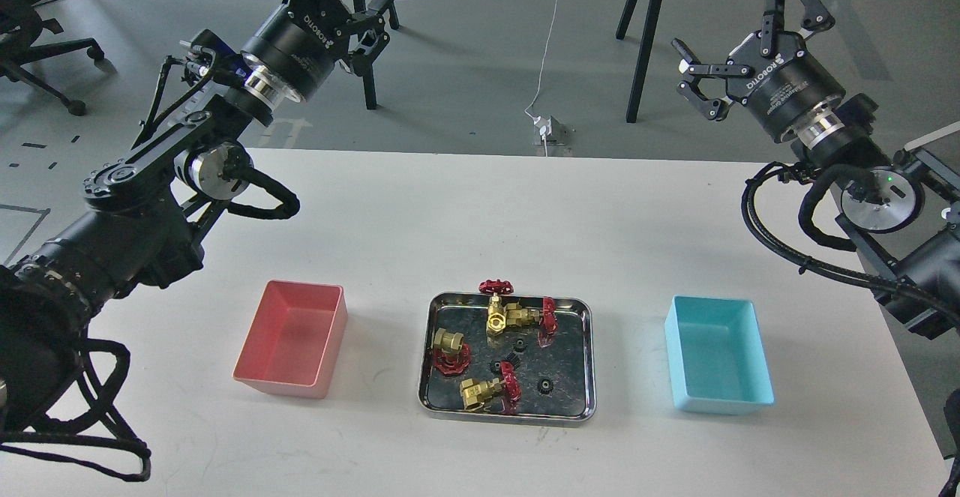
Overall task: Place valve in pink box and gear in blue box
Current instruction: 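Move the left gripper over the metal tray toward a brass fitting, then lower the left gripper and grasp the small brass fitting in the tray, then lift the brass fitting and carry it over the pink box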
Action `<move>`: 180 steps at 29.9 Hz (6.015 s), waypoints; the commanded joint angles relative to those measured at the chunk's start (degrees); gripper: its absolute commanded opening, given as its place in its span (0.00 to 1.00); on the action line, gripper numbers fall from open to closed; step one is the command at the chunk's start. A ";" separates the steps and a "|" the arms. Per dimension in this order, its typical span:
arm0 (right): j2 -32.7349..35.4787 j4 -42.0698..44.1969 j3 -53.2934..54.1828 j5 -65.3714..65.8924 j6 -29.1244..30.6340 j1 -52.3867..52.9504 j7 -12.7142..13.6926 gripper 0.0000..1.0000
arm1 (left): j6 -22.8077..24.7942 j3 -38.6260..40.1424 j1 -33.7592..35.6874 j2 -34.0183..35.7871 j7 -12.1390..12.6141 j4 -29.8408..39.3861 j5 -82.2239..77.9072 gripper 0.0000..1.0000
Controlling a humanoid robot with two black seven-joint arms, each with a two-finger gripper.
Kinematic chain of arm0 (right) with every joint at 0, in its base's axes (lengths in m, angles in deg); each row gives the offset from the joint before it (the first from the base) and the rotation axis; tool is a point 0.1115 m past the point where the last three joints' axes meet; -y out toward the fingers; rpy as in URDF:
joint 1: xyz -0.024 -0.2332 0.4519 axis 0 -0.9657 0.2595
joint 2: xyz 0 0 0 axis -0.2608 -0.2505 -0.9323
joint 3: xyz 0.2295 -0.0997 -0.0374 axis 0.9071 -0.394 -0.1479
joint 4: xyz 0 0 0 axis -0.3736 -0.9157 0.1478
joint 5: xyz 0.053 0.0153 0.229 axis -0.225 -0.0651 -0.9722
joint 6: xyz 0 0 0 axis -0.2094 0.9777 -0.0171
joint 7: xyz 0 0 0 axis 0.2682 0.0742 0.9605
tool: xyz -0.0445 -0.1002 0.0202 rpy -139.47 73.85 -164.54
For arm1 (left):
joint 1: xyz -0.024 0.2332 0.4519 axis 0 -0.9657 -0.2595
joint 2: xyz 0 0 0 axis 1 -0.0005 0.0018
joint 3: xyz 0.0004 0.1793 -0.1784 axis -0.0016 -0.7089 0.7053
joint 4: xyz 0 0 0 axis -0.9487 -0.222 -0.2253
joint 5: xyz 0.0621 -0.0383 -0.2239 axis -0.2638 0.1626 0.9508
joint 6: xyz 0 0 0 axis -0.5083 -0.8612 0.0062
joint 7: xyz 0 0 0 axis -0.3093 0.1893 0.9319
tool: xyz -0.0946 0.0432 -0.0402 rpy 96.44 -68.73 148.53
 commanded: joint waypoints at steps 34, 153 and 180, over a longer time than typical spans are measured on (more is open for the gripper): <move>9.07 -4.31 3.35 -1.21 -3.47 2.90 1.31 0.99 | -18.69 -69.56 49.21 17.61 0.00 43.18 -35.45 0.85; 2.13 -4.13 -5.18 -1.30 -29.49 23.46 4.38 0.99 | -56.01 -77.08 14.70 37.20 0.00 37.85 -67.15 0.17; 5.11 -4.31 -4.65 -1.30 -29.32 21.79 4.29 0.99 | -56.01 -71.45 2.57 29.12 0.00 23.08 -67.15 0.20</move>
